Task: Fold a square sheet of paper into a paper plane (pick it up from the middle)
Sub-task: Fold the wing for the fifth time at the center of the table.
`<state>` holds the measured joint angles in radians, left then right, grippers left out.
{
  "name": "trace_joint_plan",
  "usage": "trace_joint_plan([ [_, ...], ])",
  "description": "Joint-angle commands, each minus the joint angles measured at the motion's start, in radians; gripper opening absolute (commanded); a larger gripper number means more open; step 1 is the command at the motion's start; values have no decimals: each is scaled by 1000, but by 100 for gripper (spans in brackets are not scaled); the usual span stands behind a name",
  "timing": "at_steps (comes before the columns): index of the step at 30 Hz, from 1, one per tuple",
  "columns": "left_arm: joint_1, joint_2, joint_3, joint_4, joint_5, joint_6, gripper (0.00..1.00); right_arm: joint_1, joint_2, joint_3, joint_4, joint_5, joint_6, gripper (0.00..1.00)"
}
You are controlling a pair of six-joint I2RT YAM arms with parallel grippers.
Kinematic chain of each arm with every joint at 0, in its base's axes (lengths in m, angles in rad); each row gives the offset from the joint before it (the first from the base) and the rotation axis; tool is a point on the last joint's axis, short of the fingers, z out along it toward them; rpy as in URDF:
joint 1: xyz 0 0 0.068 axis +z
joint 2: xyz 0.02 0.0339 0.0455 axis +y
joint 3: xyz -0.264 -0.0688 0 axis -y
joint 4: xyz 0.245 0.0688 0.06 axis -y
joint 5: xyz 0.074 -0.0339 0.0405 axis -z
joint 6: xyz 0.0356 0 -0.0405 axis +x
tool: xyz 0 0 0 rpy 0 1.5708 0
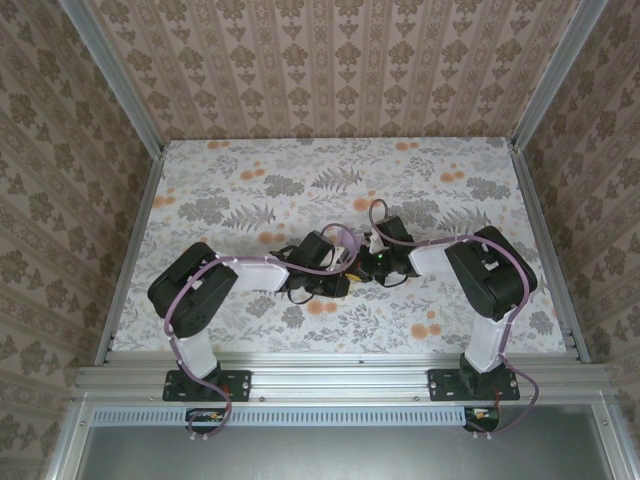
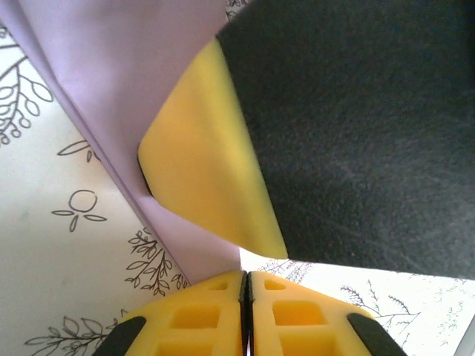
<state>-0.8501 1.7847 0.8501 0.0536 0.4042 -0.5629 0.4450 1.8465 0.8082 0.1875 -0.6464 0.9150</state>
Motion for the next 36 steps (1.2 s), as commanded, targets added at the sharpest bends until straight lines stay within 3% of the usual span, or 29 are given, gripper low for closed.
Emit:
trace_joint_plan([
  [1,-3,21,-42,-90,-8,32,11,-9,28,46,-144,106,-93,4],
  [10,-28,-10,-45,-108,17,23,12,-35,63,48,-220,169,-165,4],
  [23,-86,-61,-125,-111,40,-28,12,-48,81,25,-188,166,-167,3],
  [31,-73,-145,-87,-136,99,-35,12,-48,75,8,-160,141,-165,3],
  [36,-21,-183,-31,-99,123,-52,13,-47,66,-4,-139,125,-163,3],
])
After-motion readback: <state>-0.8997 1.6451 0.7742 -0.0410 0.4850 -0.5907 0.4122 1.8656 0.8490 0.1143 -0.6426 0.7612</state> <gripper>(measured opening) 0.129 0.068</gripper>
